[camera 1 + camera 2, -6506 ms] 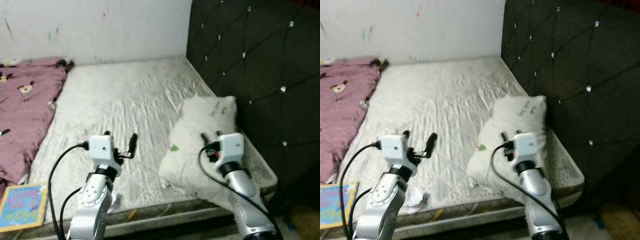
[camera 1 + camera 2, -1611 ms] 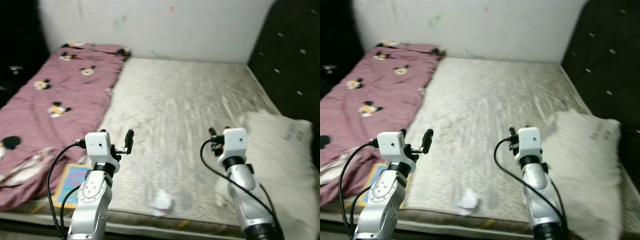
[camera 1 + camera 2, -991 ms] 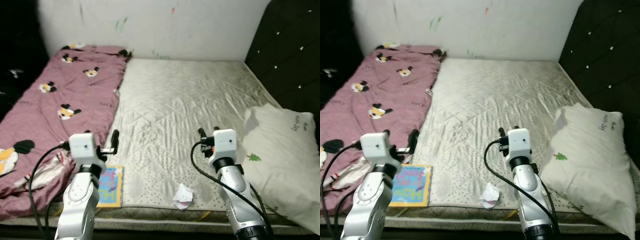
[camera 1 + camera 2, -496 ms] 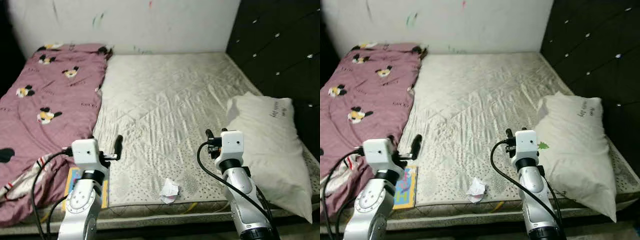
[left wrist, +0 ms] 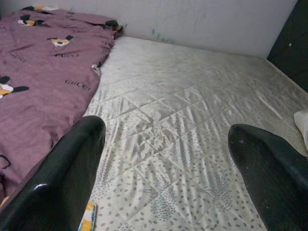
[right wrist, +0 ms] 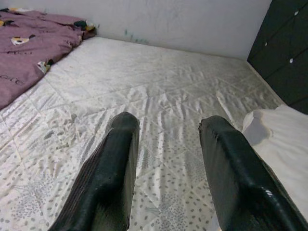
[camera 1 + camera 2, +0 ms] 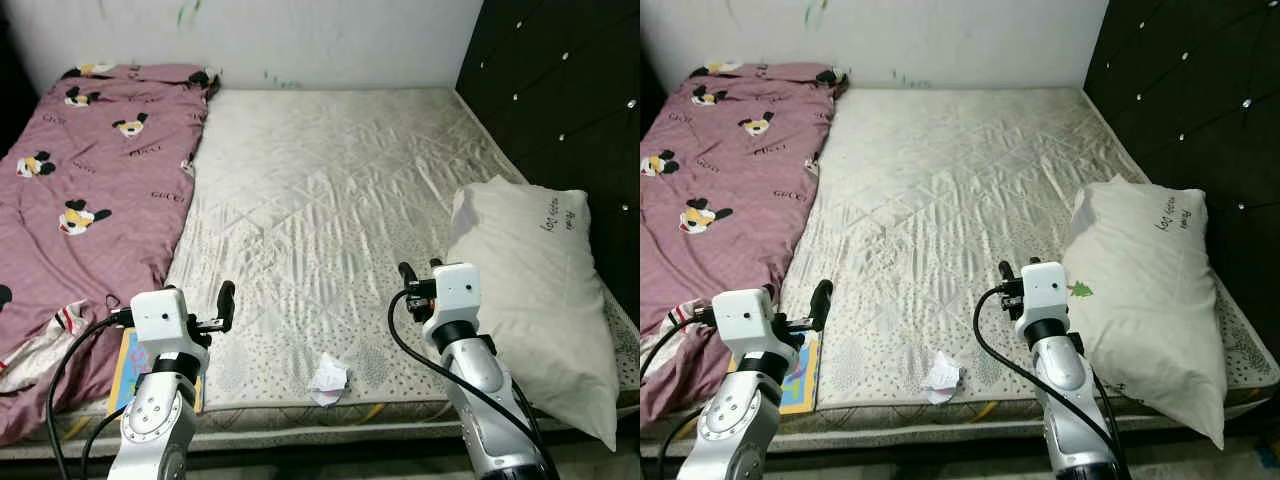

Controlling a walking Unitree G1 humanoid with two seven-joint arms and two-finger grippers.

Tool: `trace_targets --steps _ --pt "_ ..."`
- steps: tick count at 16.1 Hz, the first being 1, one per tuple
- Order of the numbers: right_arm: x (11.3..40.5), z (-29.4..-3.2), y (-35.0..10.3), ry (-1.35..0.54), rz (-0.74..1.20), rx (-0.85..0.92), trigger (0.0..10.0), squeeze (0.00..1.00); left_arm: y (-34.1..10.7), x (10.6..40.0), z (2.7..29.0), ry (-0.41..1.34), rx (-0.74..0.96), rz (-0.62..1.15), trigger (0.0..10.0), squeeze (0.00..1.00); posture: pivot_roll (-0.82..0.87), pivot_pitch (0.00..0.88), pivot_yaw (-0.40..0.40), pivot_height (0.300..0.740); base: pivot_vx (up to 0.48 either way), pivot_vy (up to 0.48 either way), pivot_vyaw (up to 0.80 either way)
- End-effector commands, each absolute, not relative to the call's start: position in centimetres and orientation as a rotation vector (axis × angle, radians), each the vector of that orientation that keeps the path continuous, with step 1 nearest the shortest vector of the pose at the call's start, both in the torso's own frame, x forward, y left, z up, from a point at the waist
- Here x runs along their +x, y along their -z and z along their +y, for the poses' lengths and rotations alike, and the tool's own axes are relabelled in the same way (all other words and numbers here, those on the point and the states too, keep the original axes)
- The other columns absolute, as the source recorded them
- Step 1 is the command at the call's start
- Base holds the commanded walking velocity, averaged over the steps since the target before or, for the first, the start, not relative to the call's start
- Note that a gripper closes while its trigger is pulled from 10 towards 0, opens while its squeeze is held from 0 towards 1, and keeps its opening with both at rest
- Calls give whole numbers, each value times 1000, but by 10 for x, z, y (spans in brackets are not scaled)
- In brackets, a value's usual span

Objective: Clean up the room

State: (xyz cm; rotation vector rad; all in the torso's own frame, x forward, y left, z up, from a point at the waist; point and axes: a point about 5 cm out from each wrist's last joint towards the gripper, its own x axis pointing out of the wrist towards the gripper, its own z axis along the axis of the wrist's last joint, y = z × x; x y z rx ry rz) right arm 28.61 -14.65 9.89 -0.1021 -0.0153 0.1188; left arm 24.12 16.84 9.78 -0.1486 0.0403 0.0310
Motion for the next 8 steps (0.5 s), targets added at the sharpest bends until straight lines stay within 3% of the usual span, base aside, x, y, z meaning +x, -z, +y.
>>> trace_targets --steps 1,8 --pt "282 -152 -104 -119 -20 -101 10000 0 -104 236 174 -28 -99 20 10000 0 25 116 -18 740 0 0 0" --pt "249 -188 -104 -111 28 -163 10000 0 -99 197 206 -123 39 48 10000 0 29 120 -19 740 0 0 0"
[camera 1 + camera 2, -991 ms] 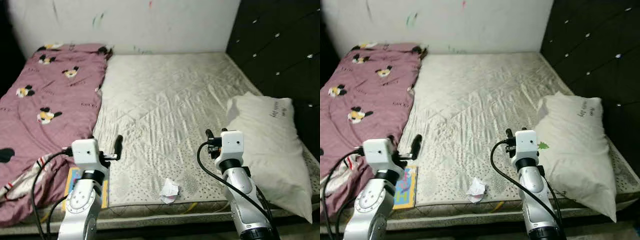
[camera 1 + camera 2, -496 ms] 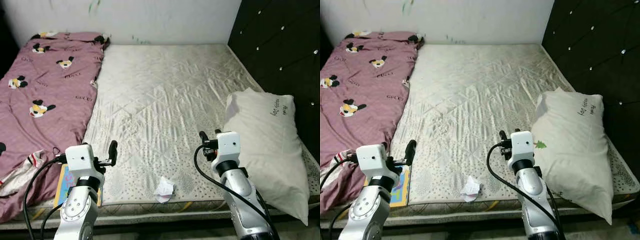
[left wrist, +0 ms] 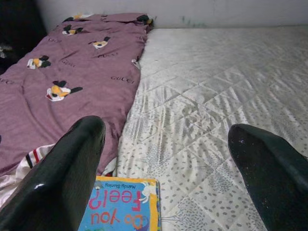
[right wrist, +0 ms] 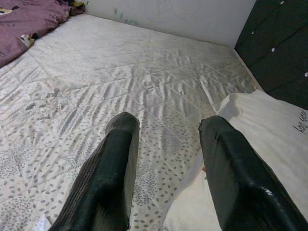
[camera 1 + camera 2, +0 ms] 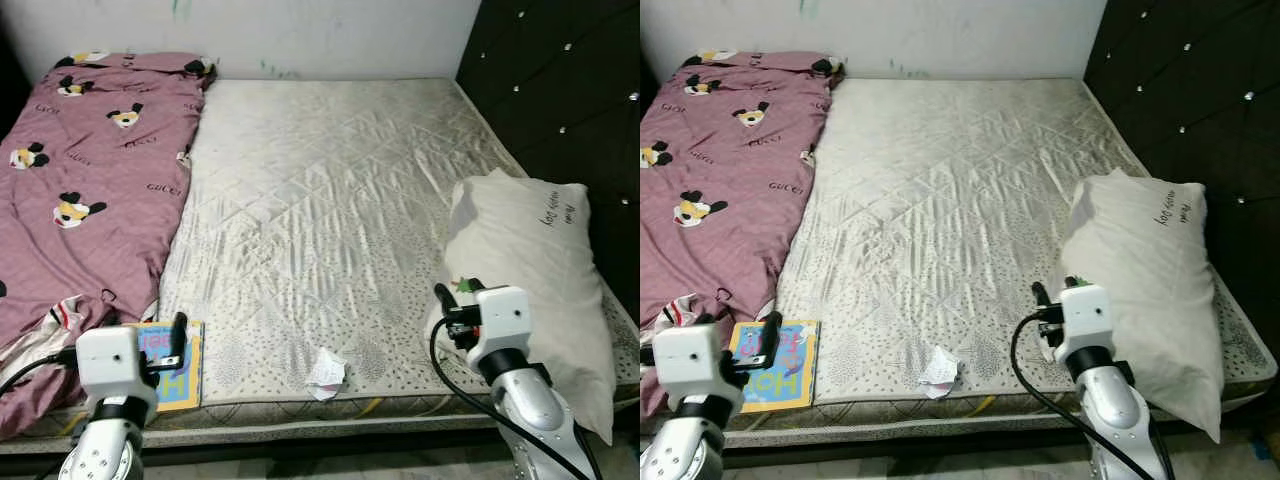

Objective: Clean up the room

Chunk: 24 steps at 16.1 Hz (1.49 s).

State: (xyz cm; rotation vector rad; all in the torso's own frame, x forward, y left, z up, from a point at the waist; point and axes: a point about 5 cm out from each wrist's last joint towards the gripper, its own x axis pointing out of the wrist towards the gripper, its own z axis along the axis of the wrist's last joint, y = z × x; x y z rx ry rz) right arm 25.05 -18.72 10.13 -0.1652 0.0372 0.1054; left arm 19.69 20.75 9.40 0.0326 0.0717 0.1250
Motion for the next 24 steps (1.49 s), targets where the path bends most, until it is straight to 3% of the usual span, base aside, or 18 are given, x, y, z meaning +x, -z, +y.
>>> trace_targets --steps 1,18,24 --pt "249 -188 -104 -112 26 -161 10000 0 -98 197 203 -114 42 49 10000 0 29 120 -19 740 0 0 0" --pt "251 -178 -109 -140 36 -140 10000 0 -102 207 200 -107 28 41 10000 0 26 107 -22 740 0 0 94" --pt "253 -176 -107 -147 47 -138 10000 0 -99 212 193 -98 48 58 10000 0 27 110 -23 675 0 0 0"
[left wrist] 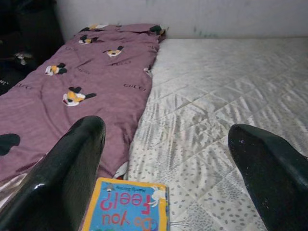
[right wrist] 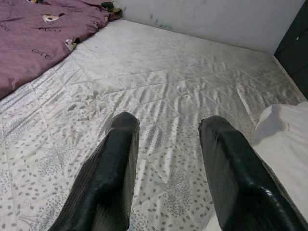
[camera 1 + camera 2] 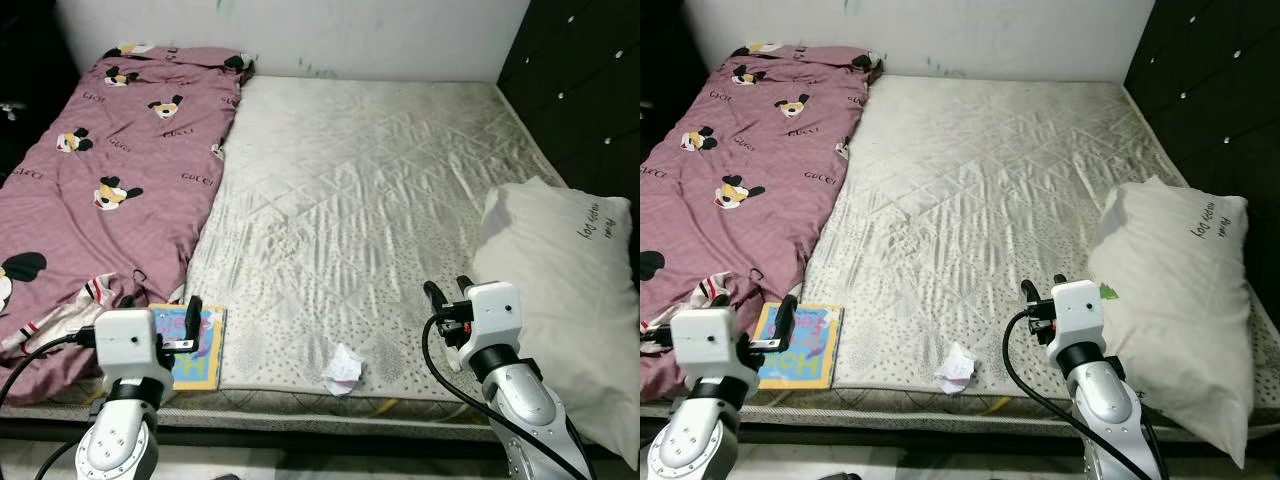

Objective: Clean up the room

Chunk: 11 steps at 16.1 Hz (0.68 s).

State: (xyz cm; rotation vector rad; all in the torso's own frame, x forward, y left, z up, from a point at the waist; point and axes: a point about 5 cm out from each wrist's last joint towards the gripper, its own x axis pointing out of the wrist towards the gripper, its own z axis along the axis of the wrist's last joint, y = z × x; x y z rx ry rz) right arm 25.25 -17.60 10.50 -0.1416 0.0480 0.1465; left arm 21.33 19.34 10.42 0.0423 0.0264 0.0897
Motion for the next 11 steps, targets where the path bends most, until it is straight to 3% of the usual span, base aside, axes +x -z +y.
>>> trace_targets --steps 1,6,10,11 --pt "252 -176 -106 -149 48 -139 10000 0 -98 213 193 -99 48 59 10000 0 27 110 -23 665 0 0 0" --pt "254 -174 -106 -164 49 -144 10000 0 -98 214 194 -114 40 66 10000 0 25 117 -28 610 0 0 0" --pt "265 -169 -104 -200 57 -158 10000 0 -97 214 199 -165 19 69 10000 0 33 114 -33 610 0 0 0" --pt "265 -168 -104 -212 52 -152 10000 137 -97 214 199 -163 12 68 10000 0 33 114 -33 610 0 0 0"
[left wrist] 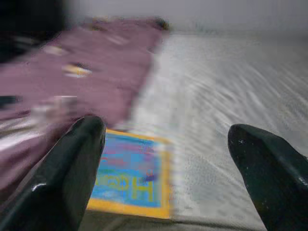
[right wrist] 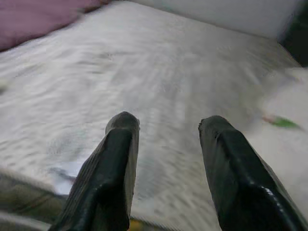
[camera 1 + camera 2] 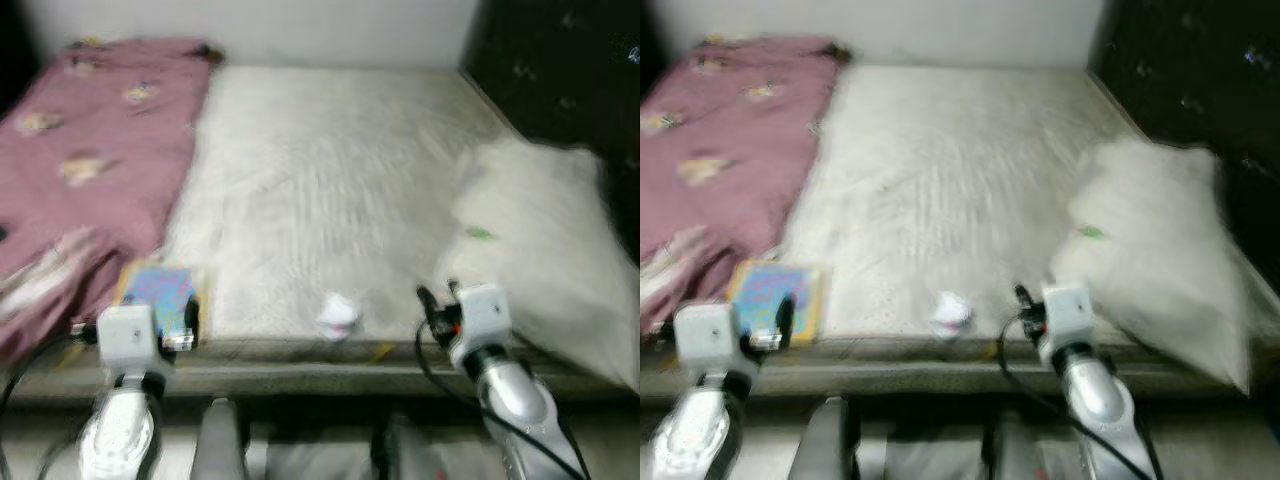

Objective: Clean up the room

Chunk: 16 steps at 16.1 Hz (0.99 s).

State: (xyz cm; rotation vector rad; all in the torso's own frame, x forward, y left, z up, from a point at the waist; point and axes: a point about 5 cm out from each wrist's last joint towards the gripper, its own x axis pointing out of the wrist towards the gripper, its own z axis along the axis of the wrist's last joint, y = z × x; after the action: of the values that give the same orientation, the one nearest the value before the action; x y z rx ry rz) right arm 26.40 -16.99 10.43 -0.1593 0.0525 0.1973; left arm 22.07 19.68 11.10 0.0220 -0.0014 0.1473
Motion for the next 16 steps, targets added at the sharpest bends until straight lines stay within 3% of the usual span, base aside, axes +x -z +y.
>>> trace_targets --steps 1,2,4,5,6,7,8,9,16 --pt "264 -167 -105 -225 46 -144 10000 851 -97 214 199 -162 1 67 10000 0 33 114 -33 610 0 0 0" --pt "263 -165 -106 -240 37 -114 10000 1000 -97 214 200 -166 -3 69 10000 0 33 114 -33 610 0 0 0" --pt "264 -165 -106 -245 34 -120 10000 1000 -96 215 199 -165 -24 73 10000 0 32 111 -33 610 0 0 0" --pt "264 -165 -106 -243 33 -120 10000 1000 -95 215 199 -163 -35 73 10000 137 29 108 -33 610 0 0 0" --pt "265 -165 -106 -242 31 -118 10000 1000 -95 216 199 -161 -45 72 10000 400 29 108 -33 610 0 0 0" --pt "265 -165 -106 -247 29 -116 10000 1000 -95 215 199 -159 -39 72 10000 949 29 108 -33 610 0 0 0" --pt "266 -165 -106 -247 29 -115 10000 1000 -95 216 199 -164 -23 80 10000 878 29 107 -35 610 0 0 0" --pt "266 -165 -106 -248 29 -114 10000 1000 -95 216 199 -166 -16 83 10000 0 29 107 -35 610 0 0 0" --pt "268 -162 -104 -260 36 -126 10000 1000 -94 219 197 -154 -36 82 10000 0 29 101 -35 610 0 0 0"
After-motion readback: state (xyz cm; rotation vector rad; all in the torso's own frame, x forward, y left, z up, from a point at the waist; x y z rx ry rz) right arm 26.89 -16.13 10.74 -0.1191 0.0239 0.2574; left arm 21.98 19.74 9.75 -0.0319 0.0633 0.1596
